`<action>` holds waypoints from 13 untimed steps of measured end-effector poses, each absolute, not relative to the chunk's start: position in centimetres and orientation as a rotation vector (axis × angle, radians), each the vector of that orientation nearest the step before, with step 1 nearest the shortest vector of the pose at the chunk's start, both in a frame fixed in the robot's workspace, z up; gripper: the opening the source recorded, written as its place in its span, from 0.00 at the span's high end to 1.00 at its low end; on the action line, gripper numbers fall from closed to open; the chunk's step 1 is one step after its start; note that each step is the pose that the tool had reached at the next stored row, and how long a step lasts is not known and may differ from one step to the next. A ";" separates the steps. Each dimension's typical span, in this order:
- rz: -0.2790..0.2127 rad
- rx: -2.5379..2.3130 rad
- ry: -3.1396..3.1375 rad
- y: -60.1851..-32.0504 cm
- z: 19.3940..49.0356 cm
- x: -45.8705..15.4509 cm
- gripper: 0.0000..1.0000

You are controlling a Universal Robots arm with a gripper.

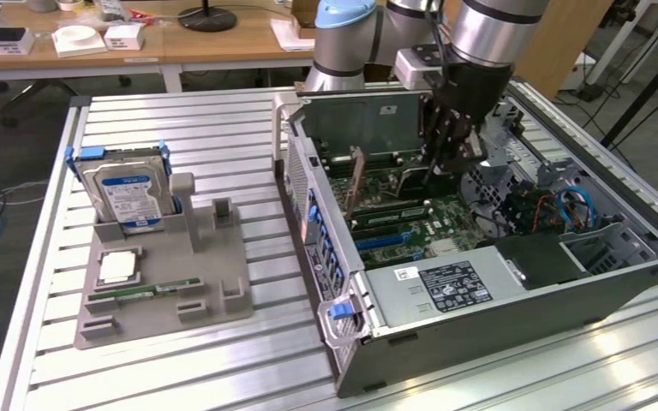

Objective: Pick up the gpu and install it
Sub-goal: 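Insert the gpu into the slot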

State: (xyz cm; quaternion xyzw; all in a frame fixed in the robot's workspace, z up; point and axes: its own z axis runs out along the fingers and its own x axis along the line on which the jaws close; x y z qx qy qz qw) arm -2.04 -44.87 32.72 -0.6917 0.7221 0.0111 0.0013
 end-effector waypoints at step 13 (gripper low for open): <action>0.035 -2.171 2.267 -45.0 31.2 -2.2 0.74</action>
